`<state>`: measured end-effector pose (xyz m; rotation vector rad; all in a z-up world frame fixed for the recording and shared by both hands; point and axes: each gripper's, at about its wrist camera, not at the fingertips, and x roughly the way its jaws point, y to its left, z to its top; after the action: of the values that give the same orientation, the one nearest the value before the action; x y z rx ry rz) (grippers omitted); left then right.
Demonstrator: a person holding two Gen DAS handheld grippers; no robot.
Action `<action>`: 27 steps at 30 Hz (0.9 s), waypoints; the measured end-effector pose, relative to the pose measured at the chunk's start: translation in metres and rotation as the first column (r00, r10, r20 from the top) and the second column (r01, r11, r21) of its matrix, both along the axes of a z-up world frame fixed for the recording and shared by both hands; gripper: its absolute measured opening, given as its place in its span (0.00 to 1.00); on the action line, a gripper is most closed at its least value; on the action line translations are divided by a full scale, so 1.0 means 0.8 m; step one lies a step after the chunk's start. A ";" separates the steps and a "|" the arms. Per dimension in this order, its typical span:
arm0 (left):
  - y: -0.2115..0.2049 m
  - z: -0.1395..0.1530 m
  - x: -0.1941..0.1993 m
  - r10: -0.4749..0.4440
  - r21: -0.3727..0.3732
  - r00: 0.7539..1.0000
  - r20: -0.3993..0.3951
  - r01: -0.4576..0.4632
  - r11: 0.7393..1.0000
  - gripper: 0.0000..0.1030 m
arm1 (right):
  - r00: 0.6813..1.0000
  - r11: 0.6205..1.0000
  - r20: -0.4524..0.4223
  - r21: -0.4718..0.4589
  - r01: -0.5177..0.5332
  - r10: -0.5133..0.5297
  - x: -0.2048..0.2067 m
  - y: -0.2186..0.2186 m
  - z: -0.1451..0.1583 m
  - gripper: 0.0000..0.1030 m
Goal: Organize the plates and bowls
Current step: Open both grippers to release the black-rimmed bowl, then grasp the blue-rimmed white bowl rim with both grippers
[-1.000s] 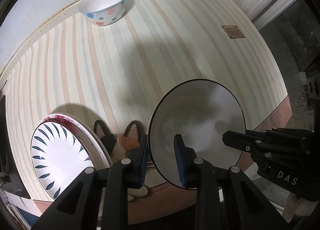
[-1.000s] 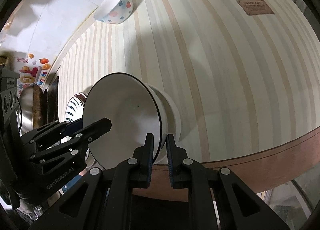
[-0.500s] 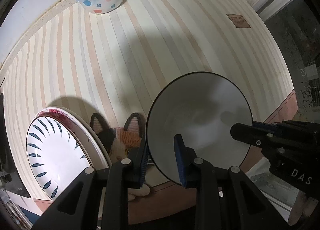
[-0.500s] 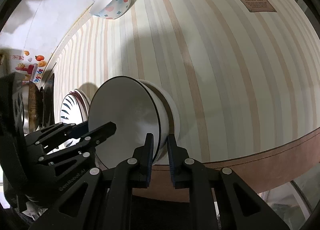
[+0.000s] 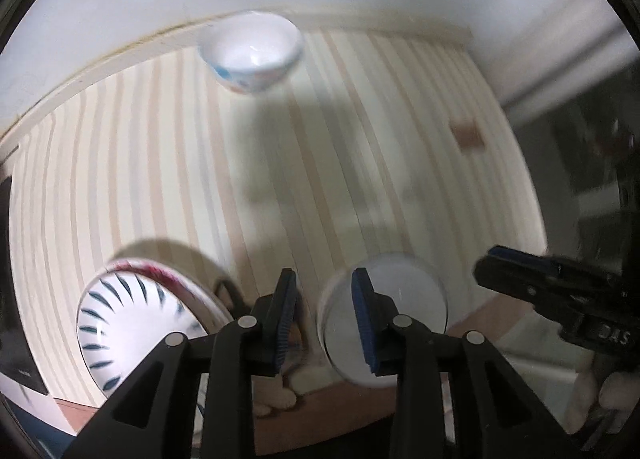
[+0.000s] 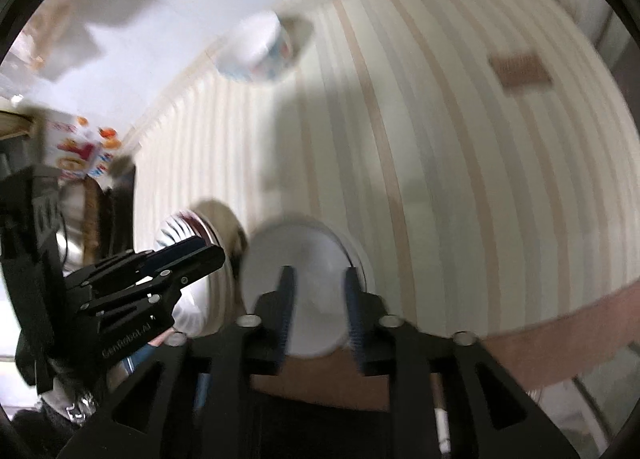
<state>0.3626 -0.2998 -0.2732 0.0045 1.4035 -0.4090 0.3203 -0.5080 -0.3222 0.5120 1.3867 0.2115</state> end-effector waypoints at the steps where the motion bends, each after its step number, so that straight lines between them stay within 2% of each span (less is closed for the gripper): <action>1: 0.005 0.001 0.013 0.024 0.000 1.000 0.001 -0.024 1.000 0.26 | 1.000 1.000 0.023 0.013 0.003 -0.003 0.015 -0.003 0.010 0.43; 6: 0.040 0.006 0.096 0.173 -0.025 0.985 0.011 -0.172 0.985 0.26 | 0.997 1.000 0.073 0.025 -0.008 0.006 0.093 -0.003 0.026 0.45; 10: 0.057 -0.006 0.168 0.245 -0.057 0.969 -0.003 -0.245 0.968 0.26 | 0.996 0.999 0.082 0.037 -0.029 0.026 0.173 0.008 0.014 0.45; 12: 0.059 -0.020 0.199 0.265 -0.042 0.964 -0.010 -0.266 0.963 0.26 | 0.996 0.999 0.084 0.030 -0.039 0.036 0.211 0.014 0.004 0.45; 18: 0.052 -0.070 0.266 0.270 0.009 0.961 -0.061 -0.270 0.963 0.26 | 0.997 0.998 0.049 0.012 -0.063 0.062 0.321 0.039 -0.049 0.45; 24: 0.039 -0.121 0.291 0.243 0.050 0.964 -0.108 -0.239 0.970 0.23 | 0.996 0.996 -0.007 -0.006 -0.090 0.090 0.382 0.057 -0.095 0.45; 25: 0.037 -0.124 0.288 0.240 0.047 0.965 -0.108 -0.236 0.971 0.21 | 0.995 0.995 -0.019 -0.014 -0.101 0.101 0.390 0.061 -0.103 0.41; 26: 0.036 -0.126 0.287 0.235 0.043 0.966 -0.109 -0.232 0.972 0.20 | 0.994 0.994 -0.028 -0.022 -0.109 0.108 0.394 0.062 -0.109 0.28; 27: 0.033 -0.126 0.286 0.232 0.039 0.967 -0.108 -0.229 0.973 0.15 | 0.993 0.993 -0.038 -0.033 -0.113 0.112 0.396 0.063 -0.115 0.21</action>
<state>0.5914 -0.2732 -0.3740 -0.1612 1.5005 -0.1996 0.6374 -0.4572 -0.4139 0.4103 1.4535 0.2702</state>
